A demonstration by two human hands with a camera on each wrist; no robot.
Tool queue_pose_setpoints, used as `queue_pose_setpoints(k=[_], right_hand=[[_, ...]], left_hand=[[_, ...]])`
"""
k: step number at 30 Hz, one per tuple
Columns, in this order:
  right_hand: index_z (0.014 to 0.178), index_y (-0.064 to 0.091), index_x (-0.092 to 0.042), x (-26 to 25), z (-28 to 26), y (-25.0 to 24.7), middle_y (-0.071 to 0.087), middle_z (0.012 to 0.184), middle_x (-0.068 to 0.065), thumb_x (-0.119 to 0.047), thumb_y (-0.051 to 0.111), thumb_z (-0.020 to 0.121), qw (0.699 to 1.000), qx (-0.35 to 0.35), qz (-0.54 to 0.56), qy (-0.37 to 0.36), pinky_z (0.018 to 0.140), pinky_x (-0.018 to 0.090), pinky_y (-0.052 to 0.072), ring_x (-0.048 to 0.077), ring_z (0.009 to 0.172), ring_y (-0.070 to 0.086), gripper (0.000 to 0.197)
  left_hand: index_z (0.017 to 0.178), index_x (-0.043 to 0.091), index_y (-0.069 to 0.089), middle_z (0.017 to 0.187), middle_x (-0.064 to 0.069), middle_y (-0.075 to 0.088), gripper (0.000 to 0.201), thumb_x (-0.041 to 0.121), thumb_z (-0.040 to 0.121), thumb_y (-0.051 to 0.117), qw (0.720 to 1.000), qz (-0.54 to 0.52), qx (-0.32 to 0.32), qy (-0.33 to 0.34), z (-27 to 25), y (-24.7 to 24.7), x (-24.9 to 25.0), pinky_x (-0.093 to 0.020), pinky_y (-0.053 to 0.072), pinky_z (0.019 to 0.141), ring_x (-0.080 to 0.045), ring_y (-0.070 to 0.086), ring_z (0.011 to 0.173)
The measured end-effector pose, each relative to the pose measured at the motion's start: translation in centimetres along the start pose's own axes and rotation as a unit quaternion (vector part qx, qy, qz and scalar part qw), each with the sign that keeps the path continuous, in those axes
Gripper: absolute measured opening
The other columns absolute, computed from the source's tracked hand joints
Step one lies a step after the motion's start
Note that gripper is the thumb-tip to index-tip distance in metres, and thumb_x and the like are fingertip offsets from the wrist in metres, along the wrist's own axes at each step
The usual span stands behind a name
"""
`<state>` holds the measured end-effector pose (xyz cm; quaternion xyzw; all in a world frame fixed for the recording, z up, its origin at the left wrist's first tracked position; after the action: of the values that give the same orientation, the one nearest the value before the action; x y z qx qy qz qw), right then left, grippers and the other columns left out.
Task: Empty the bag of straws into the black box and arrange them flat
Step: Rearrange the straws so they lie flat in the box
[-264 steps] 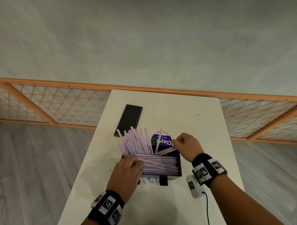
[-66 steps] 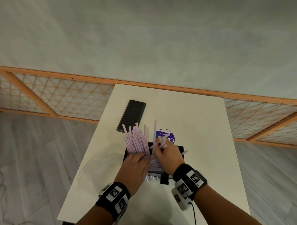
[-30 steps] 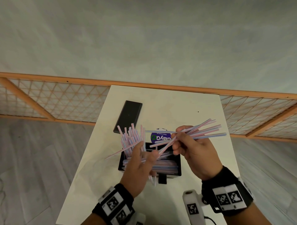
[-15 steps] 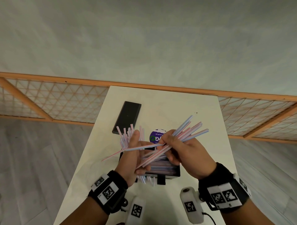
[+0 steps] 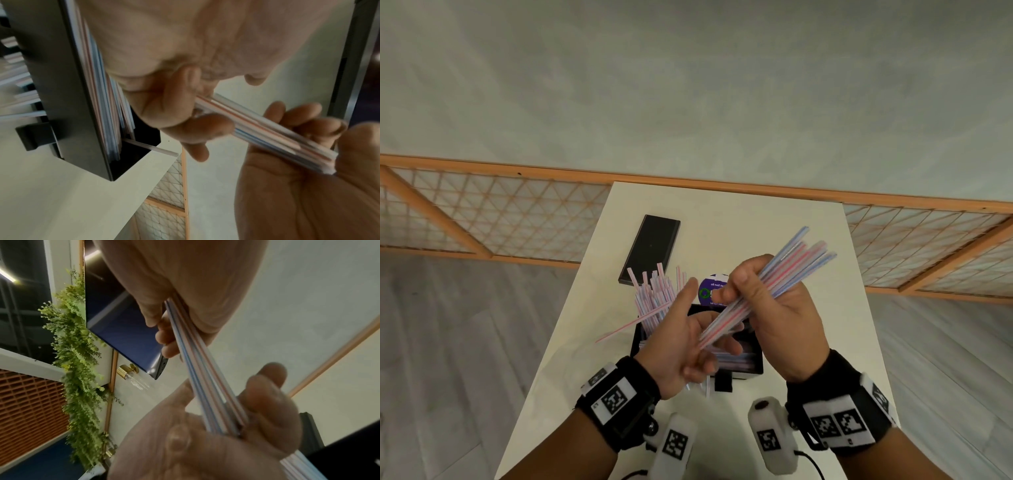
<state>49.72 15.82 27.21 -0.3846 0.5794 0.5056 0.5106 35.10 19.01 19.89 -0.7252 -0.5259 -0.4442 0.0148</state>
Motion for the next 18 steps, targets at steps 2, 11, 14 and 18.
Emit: queue_pose_setpoints(k=[2,11,14,18], right_hand=[[0.095,0.063,-0.006,-0.1,-0.2,0.8,0.069,0.085,0.020,-0.022,0.067,0.098,1.000,-0.009,0.003,-0.001,0.057,0.031,0.055,0.030,0.077,0.070,0.017],[0.087,0.068,-0.009,2.6,-0.6,-0.8,0.067,0.081,0.014,-0.022,0.070,0.096,0.995,0.042,-0.086,0.030,0.069,0.025,0.051,0.018,0.073,0.064,0.016],[0.087,0.069,-0.015,5.2,-1.4,-3.0,0.066,0.076,0.003,-0.021,0.074,0.094,0.990,0.040,-0.084,0.105,0.063,0.032,0.045,0.018,0.065,0.058,0.011],[0.087,0.067,-0.012,8.5,-2.3,-5.5,0.065,0.081,0.005,-0.022,0.078,0.090,0.974,0.082,-0.130,0.167,0.054,0.035,0.041,0.020,0.057,0.050,0.015]], left_hand=[[0.125,0.002,0.065,0.093,-0.016,0.066,0.104,0.093,0.079,0.040,1.000,0.002,0.002,0.013,0.3,0.3,0.0,-0.024,0.009,0.043,-0.014,0.040,0.043],[0.095,0.002,0.065,0.064,0.002,0.044,0.054,0.056,0.098,0.058,0.972,0.163,0.140,0.092,-0.9,-3.1,-0.5,-0.026,0.025,0.047,-0.012,0.030,0.048],[0.079,0.006,0.061,0.060,0.006,0.041,0.051,0.052,0.100,0.055,0.891,0.348,0.236,0.171,-1.3,-6.2,-0.3,-0.030,0.034,0.056,-0.010,0.038,0.054],[0.076,0.017,0.058,0.065,0.001,0.052,0.040,0.049,0.101,0.057,0.829,0.427,0.288,0.216,-1.1,-8.6,-0.8,-0.033,0.042,0.062,-0.016,0.048,0.061]])
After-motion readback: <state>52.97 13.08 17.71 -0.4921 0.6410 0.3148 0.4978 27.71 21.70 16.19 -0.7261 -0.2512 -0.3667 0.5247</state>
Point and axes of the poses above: each hand's wrist, its own z-axis towards the middle knuckle, its own y-axis out of the palm, x = y × z, the point moved 3 cm from there along z, towards the middle knuckle
